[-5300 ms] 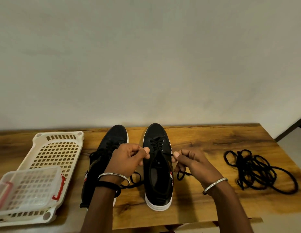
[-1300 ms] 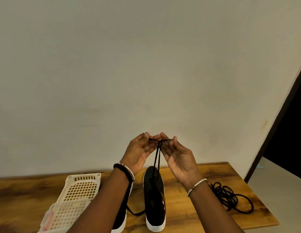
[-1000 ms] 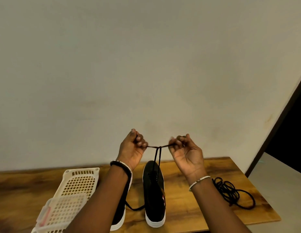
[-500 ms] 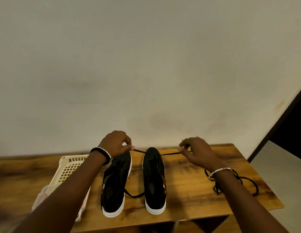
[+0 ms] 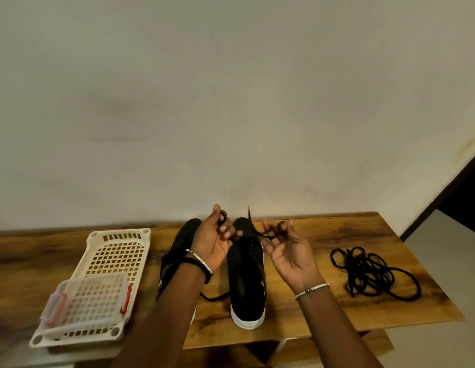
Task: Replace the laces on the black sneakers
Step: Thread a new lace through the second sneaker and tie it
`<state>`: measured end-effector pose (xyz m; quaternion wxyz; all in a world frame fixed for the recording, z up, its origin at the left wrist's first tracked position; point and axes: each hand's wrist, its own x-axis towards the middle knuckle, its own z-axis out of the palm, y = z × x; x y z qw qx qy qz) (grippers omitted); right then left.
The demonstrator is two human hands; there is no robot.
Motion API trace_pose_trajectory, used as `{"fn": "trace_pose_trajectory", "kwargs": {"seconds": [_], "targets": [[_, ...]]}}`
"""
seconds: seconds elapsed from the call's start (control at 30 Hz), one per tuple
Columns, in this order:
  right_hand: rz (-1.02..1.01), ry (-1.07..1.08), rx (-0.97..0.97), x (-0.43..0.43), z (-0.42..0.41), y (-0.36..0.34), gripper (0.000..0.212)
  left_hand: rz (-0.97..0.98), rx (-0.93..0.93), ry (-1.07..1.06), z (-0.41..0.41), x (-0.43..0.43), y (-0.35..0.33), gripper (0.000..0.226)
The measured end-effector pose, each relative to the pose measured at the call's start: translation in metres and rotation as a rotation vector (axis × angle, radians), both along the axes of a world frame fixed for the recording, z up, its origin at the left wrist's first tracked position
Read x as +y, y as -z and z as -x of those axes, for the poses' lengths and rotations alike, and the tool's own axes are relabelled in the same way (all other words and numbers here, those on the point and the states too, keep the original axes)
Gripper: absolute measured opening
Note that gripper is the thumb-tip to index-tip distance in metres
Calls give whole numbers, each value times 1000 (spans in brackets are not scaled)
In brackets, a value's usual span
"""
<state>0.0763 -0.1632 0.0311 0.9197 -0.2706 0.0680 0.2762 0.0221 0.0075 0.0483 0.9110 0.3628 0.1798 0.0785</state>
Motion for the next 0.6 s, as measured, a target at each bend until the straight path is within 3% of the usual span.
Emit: {"fn": "trace_pose_trajectory", "kwargs": {"seconds": [0.1,0.17,0.23,0.33,0.4,0.47,0.6], "targets": [[-13,74,81,5,-10,20,33,-470,65,-48,-5,2,8,38],[275,88,-32,-2,-17,29,36,-930,63,-21,-6,14,13,36],[713,80,-383,-14,-22,35,36,-1349,32,76,-4,30,19,31],[1126,-50,-1001,-16,-26,45,25,-1784,42,379,-4,45,31,40],[1422,-153,-1336,-9,-29,51,21,-1969,56,507,-9,46,40,35],[1627,-222,-1531,-1,-28,58,21,-2088,93,530,-11,42,46,29],[1665,-199,-1497,2,-22,71,19,-2018,171,390,-5,37,69,31]]}}
